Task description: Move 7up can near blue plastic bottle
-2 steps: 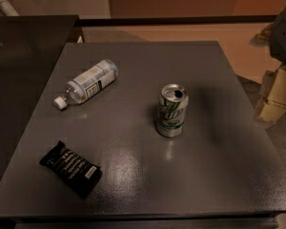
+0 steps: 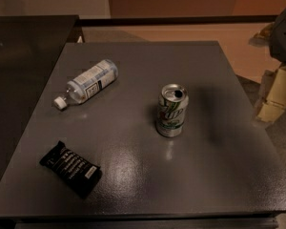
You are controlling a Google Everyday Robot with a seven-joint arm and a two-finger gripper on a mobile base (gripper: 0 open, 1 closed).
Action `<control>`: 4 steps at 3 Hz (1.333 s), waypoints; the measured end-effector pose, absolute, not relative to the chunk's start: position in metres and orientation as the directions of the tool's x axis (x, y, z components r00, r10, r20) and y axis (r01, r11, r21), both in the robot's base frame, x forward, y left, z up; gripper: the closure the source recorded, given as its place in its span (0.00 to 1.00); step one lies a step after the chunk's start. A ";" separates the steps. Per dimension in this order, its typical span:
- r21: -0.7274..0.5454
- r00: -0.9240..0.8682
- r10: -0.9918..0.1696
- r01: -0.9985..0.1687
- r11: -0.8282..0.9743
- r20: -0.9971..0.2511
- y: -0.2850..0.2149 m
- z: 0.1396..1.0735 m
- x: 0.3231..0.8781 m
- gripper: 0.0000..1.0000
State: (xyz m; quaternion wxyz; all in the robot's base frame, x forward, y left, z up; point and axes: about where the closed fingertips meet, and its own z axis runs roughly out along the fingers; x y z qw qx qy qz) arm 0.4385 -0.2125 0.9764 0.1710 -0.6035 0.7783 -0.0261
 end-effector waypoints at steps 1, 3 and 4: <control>-0.231 -0.168 -0.938 -0.942 0.243 -0.303 -0.193 0.963 0.439 0.00; -0.166 -0.092 -0.883 -0.968 0.188 -0.460 -0.132 0.921 0.444 0.00; -0.145 -0.082 -0.853 -0.973 0.180 -0.516 -0.109 0.912 0.450 0.00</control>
Offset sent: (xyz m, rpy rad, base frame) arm 0.0103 0.0871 -0.0683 0.2837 0.0339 0.1697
